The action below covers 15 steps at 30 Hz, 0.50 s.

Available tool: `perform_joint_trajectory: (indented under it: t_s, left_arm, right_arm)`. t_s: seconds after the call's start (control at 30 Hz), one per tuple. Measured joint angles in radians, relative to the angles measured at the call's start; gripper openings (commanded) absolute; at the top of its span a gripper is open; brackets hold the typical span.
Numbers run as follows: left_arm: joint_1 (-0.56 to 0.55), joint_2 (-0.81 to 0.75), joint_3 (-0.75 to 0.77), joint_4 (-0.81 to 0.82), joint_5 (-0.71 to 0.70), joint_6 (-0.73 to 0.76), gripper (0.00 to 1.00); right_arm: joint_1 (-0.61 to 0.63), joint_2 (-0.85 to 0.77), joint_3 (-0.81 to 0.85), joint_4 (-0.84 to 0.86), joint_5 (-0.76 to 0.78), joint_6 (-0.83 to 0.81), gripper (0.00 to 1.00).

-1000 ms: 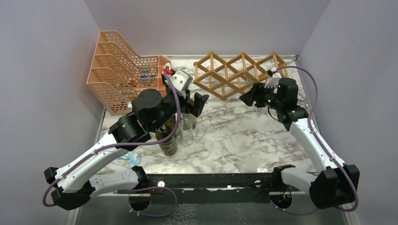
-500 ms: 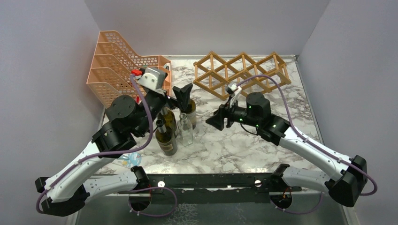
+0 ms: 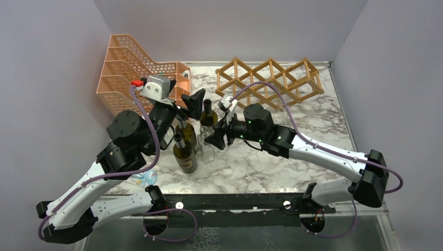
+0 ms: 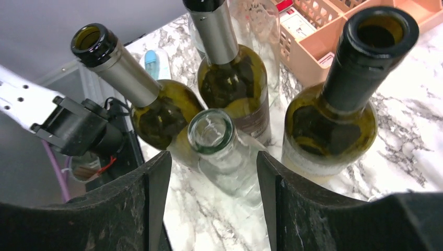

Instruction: Put the wine bottle on the wine rack

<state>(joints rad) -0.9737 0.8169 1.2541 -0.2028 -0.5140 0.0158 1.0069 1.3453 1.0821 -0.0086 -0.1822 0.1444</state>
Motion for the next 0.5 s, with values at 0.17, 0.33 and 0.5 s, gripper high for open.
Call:
perform_joint_trajectory:
  t_s: [0.17,0.33,0.5]
  left_arm:
    - [0.0,-0.001,0.0,-0.003,-0.003,0.0,0.99]
    - [0.0,0.0,-0.001,-0.005,-0.003,0.0,0.99]
    - [0.0,0.008,-0.001,-0.014,-0.003,0.001,0.99]
  right_arm:
    - [0.008,0.06,0.03,0.019,-0.004,-0.046,0.56]
    - [0.009,0.092,0.03,0.048,-0.006,-0.082,0.47]
    - [0.009,0.115,0.029,0.087,-0.006,-0.105,0.39]
